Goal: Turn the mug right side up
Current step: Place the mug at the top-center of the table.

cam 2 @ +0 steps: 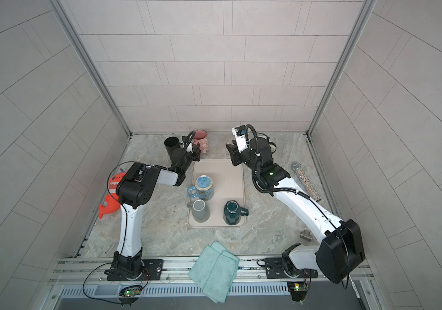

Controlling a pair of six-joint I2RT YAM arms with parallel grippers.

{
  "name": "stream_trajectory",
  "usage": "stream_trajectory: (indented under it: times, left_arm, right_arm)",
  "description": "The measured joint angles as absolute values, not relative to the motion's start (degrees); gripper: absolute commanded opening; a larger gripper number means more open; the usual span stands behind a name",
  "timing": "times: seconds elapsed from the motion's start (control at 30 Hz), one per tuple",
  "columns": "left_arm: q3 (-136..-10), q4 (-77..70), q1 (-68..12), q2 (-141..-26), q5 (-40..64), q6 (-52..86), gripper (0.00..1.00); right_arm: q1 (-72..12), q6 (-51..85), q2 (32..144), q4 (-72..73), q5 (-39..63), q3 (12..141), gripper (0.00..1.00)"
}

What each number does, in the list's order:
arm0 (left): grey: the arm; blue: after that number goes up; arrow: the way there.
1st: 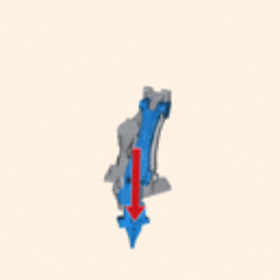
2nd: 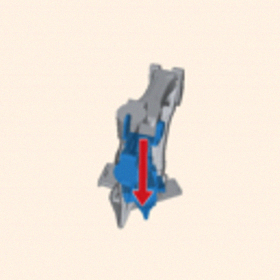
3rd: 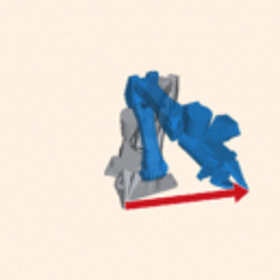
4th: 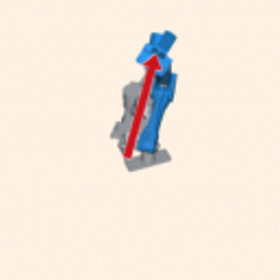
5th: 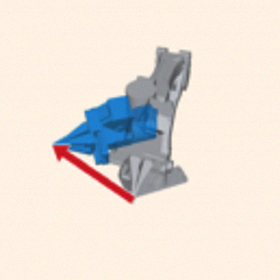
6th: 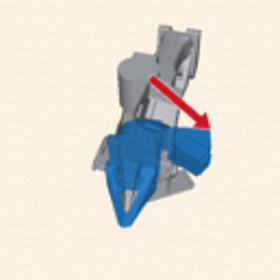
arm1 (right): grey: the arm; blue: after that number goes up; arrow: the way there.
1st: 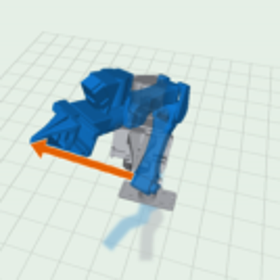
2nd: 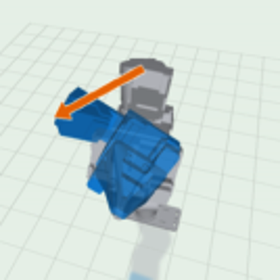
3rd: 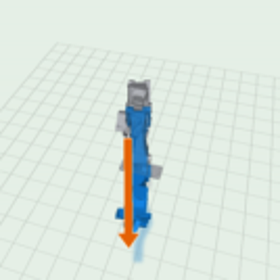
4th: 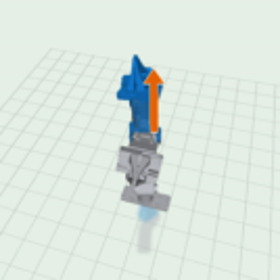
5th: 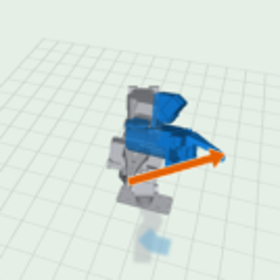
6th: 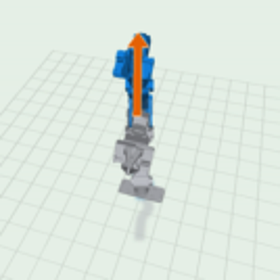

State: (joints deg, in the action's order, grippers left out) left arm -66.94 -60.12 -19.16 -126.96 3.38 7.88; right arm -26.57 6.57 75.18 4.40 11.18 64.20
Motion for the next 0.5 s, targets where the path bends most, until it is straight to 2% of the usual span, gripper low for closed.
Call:
stream_trajectory:
  times: [0.23,0.5]
  left_arm:
    - [-66.0,-61.0,-19.4,-127.0,3.3,7.0,0.28]
    - [-63.9,-62.4,-19.8,-126.9,3.1,6.7,0.5]
  right_arm:
    - [-26.6,7.2,74.8,5.1,11.4,63.5,0.34]
    - [-26.6,7.8,74.5,5.7,11.6,63.3,0.34]
